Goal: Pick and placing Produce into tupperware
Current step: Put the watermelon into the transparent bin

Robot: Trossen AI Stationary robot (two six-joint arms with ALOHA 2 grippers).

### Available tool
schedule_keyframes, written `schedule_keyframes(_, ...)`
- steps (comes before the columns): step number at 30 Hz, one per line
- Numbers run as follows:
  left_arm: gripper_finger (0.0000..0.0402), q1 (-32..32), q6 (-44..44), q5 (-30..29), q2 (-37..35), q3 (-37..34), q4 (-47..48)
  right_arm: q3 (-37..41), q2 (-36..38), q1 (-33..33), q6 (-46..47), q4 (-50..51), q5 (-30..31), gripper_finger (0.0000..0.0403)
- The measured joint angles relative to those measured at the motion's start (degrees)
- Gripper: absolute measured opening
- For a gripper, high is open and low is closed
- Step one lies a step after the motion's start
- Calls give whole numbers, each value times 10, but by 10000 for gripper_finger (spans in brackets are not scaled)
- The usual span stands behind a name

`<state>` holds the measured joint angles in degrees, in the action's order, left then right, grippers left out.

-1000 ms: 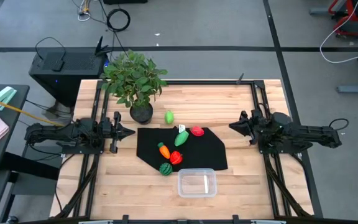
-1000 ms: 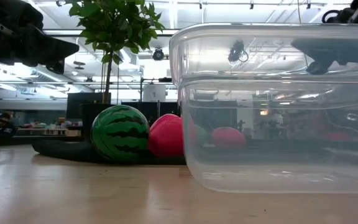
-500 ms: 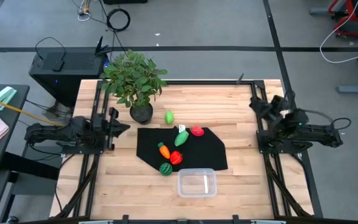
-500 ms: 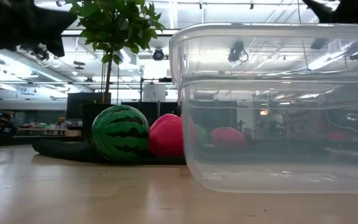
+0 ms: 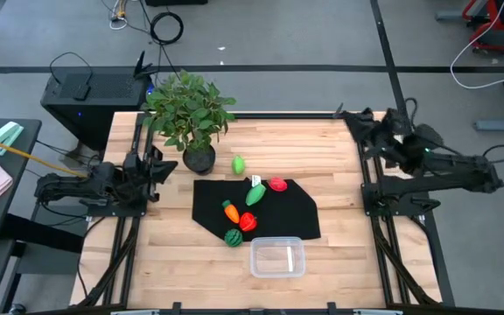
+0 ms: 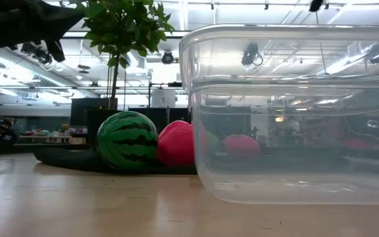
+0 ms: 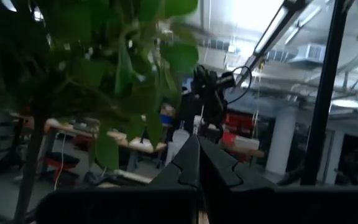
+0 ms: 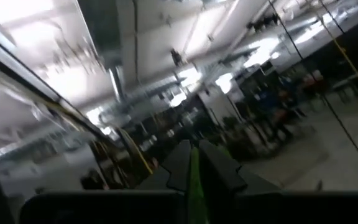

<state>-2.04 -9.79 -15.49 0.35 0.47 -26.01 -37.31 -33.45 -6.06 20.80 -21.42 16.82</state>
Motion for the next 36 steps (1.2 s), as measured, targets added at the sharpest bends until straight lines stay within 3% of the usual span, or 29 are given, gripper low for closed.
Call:
schedule_keyframes(4,7,0,-2,4,0,0,-28,-71,-61,-18,27,95,2,38)
schedule_keyframes(11,7,-29,77,103,40,60,14,-167,-110,-75,32,211,-19,38)
schedule_keyframes(18,7,-104,95,108,195,197,133,-193,-115,-128,46,224,-79,38)
schedule_keyframes(21,7,-135,88,108,279,252,141,-193,-115,-146,85,245,-94,38)
schedule_keyframes(28,7,-186,42,63,442,374,177,-193,-121,-183,83,391,-164,38)
schedule_keyframes(32,7,-226,41,-14,536,447,253,-193,-134,-204,30,436,-214,38)
schedule_keyframes(36,7,-255,-5,-86,639,531,263,-193,-138,-230,-19,453,-260,38)
